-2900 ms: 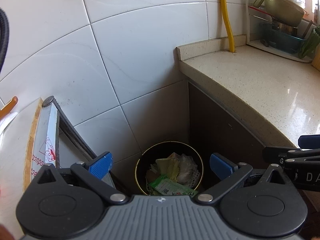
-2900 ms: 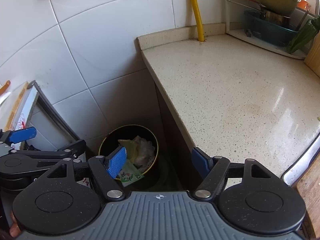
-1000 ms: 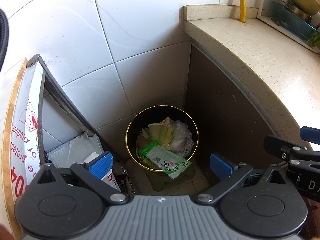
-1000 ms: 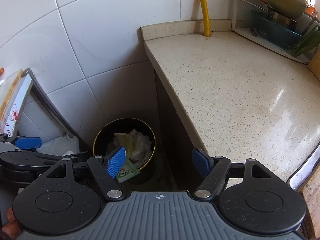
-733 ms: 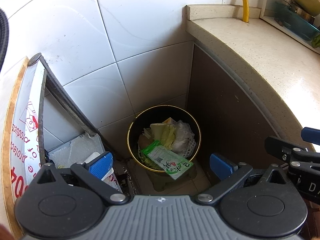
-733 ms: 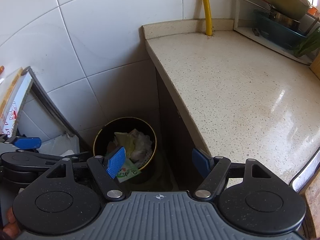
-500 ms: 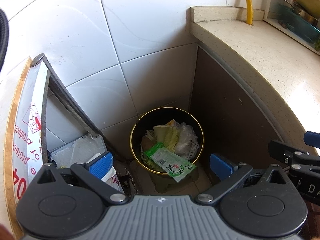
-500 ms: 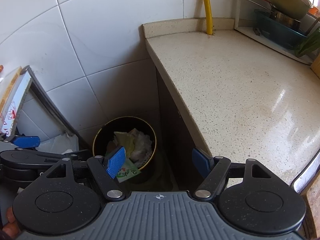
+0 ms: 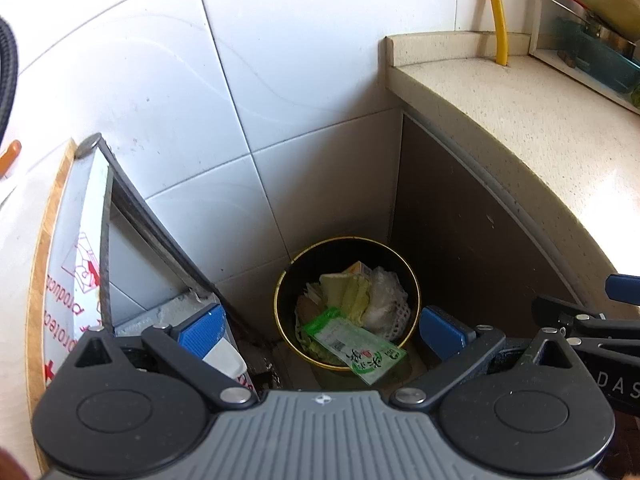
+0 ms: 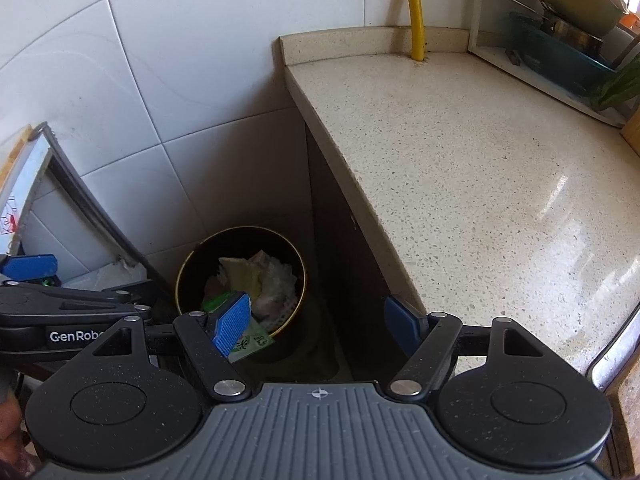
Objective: Collect trash
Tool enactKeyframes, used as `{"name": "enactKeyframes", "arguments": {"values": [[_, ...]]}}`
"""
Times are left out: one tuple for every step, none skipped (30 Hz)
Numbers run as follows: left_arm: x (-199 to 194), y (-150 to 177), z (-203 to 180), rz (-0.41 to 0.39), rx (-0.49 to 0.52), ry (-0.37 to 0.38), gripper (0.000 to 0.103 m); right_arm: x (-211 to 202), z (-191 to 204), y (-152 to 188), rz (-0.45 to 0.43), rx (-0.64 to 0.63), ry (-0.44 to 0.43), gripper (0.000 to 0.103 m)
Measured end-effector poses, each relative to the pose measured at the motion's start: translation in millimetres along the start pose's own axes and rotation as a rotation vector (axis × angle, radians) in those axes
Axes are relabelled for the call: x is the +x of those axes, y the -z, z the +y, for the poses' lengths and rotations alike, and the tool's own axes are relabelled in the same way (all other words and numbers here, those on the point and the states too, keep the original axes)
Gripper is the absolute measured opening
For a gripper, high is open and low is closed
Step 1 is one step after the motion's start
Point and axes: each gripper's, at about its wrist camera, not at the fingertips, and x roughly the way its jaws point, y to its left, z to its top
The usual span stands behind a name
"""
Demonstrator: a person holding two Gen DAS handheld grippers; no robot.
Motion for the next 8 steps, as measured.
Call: {"name": "enactKeyframes", "arguments": {"values": [[-0.9,-0.4,0.0,-0.009,0.003,0.001,0.102,0.5,0.2,-0.4,0.000,0.000,0.001,0.080],[-1.4,-0.8,0.0,-0.014,0.008,-0.004,0.102,0.7,-0.3,-0.6,0.000,0.000,0.002,0.080],[-1.8,-1.0,-0.3,-0.020,0.013,-0.009,0.102,1.0,-0.3,-0.7,0.000,0.000,0.002,0.080],[-2.3,-0.8,-0.9,-0.026,0.016,-0.013,0.102,1.2,-0.2,-0.9,0.000,0.001,0.002,0.080],[-2.4,-1.0,-0.9,-0.029,0.018,-0.015,0.102,1.4,0.0,-0.9,0.001,0.001,0.002,0.080],[-2.1,-1.6,-0.2,-0.028,0.017,-0.015,0.102,1.4,0.1,-0.9,0.000,0.001,0.002,0.080],[-1.7,-2.3,0.8,-0.026,0.016,-0.013,0.102,1.4,0.3,-0.9,0.000,0.001,0.002,0.080],[-1.3,-2.6,1.4,-0.024,0.015,-0.012,0.102,1.5,0.3,-0.9,0.000,0.000,0.002,0.080]]}}
